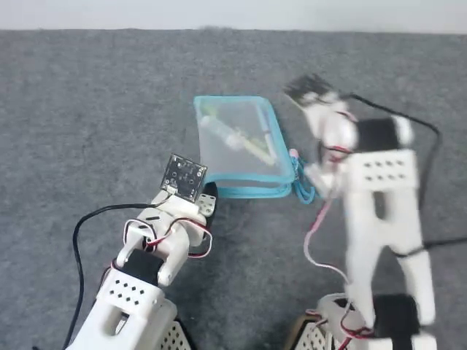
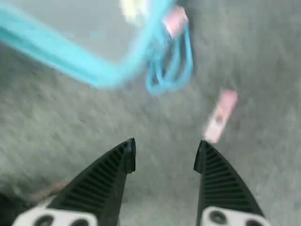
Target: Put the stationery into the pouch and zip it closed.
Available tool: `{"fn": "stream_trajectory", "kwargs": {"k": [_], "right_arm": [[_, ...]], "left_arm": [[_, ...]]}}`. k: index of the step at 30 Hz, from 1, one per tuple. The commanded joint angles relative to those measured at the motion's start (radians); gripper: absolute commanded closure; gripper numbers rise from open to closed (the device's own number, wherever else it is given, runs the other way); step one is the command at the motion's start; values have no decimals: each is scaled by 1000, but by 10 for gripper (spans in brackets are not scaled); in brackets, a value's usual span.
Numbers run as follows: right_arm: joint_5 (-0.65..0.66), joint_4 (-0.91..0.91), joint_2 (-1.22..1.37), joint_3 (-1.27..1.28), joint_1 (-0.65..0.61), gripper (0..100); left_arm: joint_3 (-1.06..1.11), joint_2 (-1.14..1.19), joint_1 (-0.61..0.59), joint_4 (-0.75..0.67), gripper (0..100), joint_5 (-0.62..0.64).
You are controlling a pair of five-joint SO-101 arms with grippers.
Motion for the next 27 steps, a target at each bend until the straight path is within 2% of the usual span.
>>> {"fn": "stream_trajectory", "kwargs": {"k": [1,4,9,14,19,27], "right_arm": [[110,-127,-99,155,157,805],[186,-251,-110,284,252,805],[250,-406,-108,440,349,805],[236,-469,-108,539,335,805],[144,-595,-108,629,325,805],[147,-707,-108,640,363,804]], "left_arm": [[-13,-21,12,-21,988,-8],[-13,-20,6,-21,988,-8],[-15,-25,-86,-26,988,-8],[-18,-25,-118,-26,988,-8],[-15,-20,-118,-26,988,-8],[-15,-25,-118,-26,988,-8]]}}
